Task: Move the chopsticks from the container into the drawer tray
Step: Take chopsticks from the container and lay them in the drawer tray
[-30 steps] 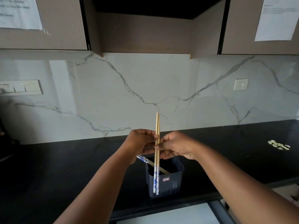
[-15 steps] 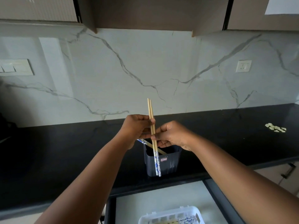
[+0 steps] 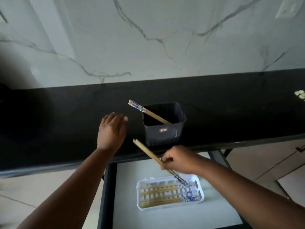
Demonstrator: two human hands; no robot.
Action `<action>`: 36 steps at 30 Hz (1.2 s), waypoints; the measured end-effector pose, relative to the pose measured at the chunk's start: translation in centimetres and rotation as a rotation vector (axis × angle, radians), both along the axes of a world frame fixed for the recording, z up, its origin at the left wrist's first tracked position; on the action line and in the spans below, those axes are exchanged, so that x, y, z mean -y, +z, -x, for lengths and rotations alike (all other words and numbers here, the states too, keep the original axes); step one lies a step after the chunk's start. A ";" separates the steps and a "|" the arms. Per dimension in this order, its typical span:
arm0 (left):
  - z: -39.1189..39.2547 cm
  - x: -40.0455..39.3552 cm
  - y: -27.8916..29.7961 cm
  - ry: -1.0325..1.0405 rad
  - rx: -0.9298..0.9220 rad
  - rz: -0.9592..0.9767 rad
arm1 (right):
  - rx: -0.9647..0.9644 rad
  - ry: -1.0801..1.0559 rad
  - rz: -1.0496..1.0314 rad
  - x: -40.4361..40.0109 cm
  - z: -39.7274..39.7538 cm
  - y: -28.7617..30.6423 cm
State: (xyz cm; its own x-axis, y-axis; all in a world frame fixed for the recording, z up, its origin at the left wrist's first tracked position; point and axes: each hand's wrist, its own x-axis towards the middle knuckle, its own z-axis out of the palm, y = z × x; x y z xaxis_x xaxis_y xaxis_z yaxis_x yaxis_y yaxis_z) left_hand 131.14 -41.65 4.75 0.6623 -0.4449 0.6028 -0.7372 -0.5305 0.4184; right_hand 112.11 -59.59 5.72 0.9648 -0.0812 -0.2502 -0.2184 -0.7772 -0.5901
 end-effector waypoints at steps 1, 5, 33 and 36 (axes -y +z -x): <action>-0.5 -0.1 -1.7 0.007 -0.027 -0.135 | -0.042 0.054 0.076 0.0 0.6 -1.5; -0.9 0.0 -6.8 0.095 -0.254 -0.673 | -0.183 0.213 0.273 0.4 2.5 -8.4; -1.5 0.2 -7.8 0.109 -0.338 -0.666 | -0.204 0.318 0.504 0.5 1.0 -16.2; -1.5 0.1 -7.9 0.105 -0.336 -0.672 | -0.232 0.321 0.456 0.7 1.3 -14.3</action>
